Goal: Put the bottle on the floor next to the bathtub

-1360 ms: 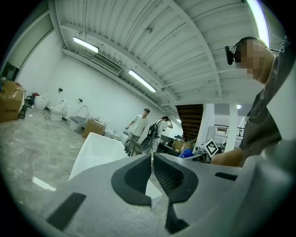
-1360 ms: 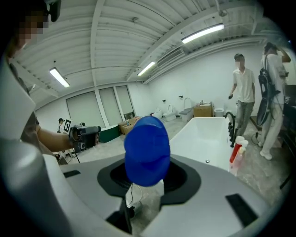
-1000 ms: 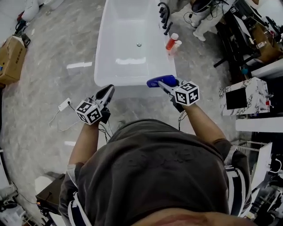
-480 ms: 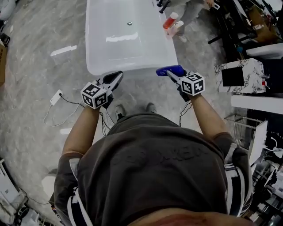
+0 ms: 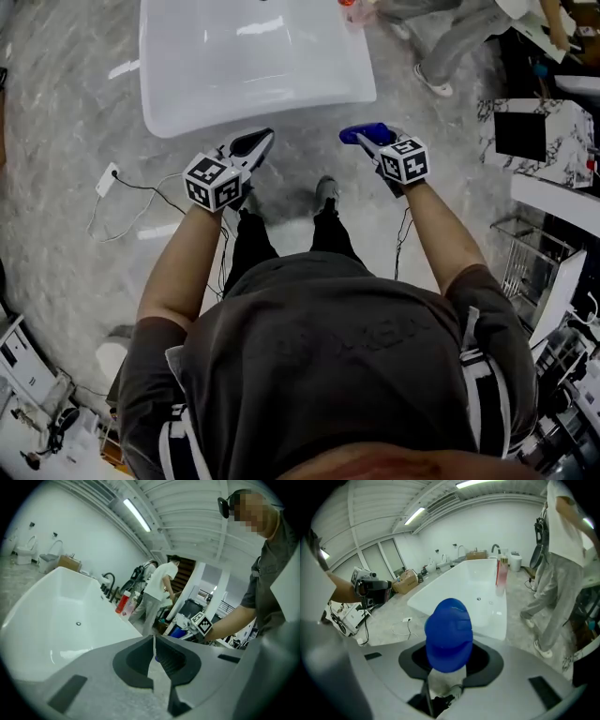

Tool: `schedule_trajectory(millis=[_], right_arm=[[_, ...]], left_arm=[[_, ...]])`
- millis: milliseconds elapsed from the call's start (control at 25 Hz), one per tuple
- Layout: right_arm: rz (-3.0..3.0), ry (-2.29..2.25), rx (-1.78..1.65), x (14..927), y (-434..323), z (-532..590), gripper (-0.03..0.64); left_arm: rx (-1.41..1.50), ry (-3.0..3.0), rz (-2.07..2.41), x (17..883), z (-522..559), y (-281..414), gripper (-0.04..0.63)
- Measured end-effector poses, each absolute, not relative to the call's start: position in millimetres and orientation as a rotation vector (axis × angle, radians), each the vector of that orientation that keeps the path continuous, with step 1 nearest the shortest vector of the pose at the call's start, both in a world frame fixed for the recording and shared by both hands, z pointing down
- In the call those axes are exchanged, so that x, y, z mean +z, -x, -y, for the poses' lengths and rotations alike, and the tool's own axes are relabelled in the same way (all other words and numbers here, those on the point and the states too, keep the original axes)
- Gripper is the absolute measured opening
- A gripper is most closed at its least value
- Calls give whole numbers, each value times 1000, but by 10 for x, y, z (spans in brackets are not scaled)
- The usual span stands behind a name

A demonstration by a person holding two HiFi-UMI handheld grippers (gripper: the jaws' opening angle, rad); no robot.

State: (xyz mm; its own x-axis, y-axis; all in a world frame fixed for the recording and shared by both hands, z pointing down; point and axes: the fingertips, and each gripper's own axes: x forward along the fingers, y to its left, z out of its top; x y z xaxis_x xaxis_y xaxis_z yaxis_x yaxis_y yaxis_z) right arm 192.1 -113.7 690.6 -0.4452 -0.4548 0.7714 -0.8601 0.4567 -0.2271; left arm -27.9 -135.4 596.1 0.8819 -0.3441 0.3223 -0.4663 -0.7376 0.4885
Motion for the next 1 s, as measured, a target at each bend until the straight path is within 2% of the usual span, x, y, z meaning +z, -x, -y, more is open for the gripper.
schedule_trajectory(millis=[440,760,1000], right_arm=[[1907,-1159,957,9512,-2940,842,137],[1835,-1169,964,11534,-3330,624,137],[1800,-1118,945,12551,-3381,495,137]], left_arm=[[473,-2410,340,8094,1090,-1378,17],[608,-2352,233,9789,915,-1846,17],[672,-2338,160,10584,809,-1968,15]])
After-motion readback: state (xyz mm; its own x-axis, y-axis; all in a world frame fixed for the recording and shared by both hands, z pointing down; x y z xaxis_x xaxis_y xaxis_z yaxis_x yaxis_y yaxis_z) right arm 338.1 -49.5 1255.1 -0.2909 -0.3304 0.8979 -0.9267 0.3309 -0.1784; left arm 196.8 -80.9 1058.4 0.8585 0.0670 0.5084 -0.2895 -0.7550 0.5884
